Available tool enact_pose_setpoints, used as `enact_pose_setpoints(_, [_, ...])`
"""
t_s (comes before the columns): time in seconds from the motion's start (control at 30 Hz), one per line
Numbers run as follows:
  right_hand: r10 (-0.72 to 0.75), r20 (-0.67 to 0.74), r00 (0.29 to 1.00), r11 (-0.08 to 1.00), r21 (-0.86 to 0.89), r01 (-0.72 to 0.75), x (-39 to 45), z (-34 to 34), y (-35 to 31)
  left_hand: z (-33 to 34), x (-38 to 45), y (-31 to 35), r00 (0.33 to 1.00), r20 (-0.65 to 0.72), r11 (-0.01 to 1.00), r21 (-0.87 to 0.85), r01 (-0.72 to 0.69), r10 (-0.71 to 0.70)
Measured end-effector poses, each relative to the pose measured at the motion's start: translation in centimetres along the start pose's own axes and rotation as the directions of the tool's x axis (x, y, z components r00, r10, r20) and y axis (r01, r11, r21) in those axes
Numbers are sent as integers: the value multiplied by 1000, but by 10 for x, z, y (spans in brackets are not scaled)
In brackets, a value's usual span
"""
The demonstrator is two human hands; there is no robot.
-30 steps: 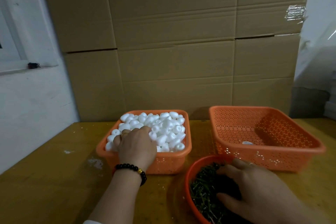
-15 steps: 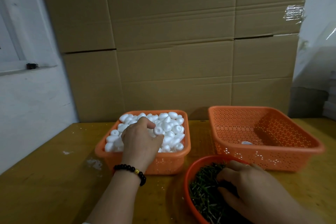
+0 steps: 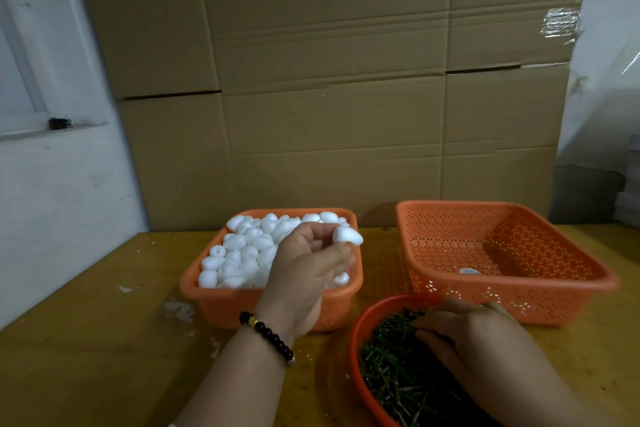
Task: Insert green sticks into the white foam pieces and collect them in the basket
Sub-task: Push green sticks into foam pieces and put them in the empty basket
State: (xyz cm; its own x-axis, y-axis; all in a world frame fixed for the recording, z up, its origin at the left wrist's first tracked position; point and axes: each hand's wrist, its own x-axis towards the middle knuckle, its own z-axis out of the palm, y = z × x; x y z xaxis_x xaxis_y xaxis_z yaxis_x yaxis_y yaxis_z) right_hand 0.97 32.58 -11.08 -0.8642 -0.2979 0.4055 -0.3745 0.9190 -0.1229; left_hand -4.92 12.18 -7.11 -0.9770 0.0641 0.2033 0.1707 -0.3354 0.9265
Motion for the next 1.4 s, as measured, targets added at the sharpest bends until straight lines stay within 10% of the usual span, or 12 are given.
enact_pose_setpoints(0.23, [131, -131, 983, 933, 353, -78, -1, -4, -3, 10, -3, -10, 980, 112, 950, -251, 186, -162])
enact_pose_setpoints(0.53, [352, -217, 911, 662, 746, -78, -1, -2, -5, 16, -8, -31, 982, 190, 972, 233, -29, -17])
enact_pose_setpoints(1.4, [209, -370, 905, 832, 553, 33, 1, -1, 3, 23, -15, -33, 954, 282, 987, 146, 62, -102])
